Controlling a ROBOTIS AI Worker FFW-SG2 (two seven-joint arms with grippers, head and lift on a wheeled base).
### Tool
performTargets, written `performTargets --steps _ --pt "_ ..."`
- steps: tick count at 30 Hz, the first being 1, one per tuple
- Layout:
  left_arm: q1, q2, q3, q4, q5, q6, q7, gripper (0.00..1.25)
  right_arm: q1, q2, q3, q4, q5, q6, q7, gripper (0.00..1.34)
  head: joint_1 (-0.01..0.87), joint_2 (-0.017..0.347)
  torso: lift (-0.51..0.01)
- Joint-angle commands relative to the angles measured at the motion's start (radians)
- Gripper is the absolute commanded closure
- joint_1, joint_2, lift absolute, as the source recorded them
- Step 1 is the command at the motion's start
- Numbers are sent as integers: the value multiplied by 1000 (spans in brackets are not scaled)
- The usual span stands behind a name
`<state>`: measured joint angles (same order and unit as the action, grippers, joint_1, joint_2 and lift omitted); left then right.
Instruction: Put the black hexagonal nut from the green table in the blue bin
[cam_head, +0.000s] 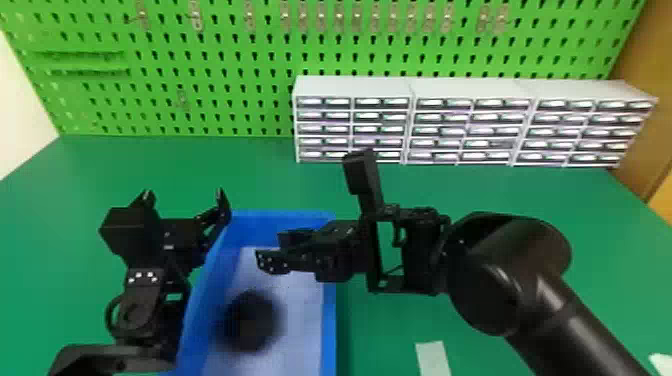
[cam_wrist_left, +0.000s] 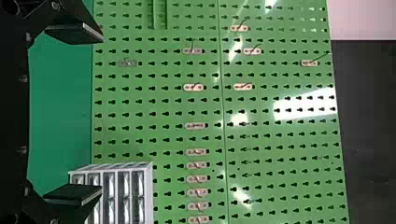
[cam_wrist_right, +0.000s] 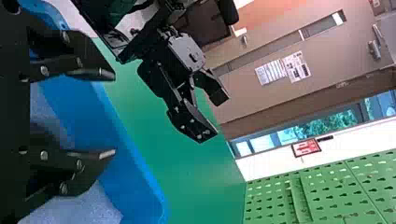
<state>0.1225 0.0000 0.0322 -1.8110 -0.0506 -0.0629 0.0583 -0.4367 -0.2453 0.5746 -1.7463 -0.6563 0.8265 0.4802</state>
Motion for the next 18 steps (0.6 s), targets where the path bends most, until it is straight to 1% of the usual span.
performTargets --steps 1,5,13,18 --pt "2 -3 0 -1 0 0 0 147 0 0 -4 2 -2 3 0 321 657 57 -95" --pt "2 -3 0 -1 0 0 0 147 1 0 -12 2 -2 3 0 271 657 57 -95" --pt "0 -3 0 1 -2 0 0 147 7 1 -42 2 17 11 0 271 657 57 -95" --pt "2 -3 0 -1 -2 0 0 147 18 18 -101 2 57 11 1 271 657 57 -95"
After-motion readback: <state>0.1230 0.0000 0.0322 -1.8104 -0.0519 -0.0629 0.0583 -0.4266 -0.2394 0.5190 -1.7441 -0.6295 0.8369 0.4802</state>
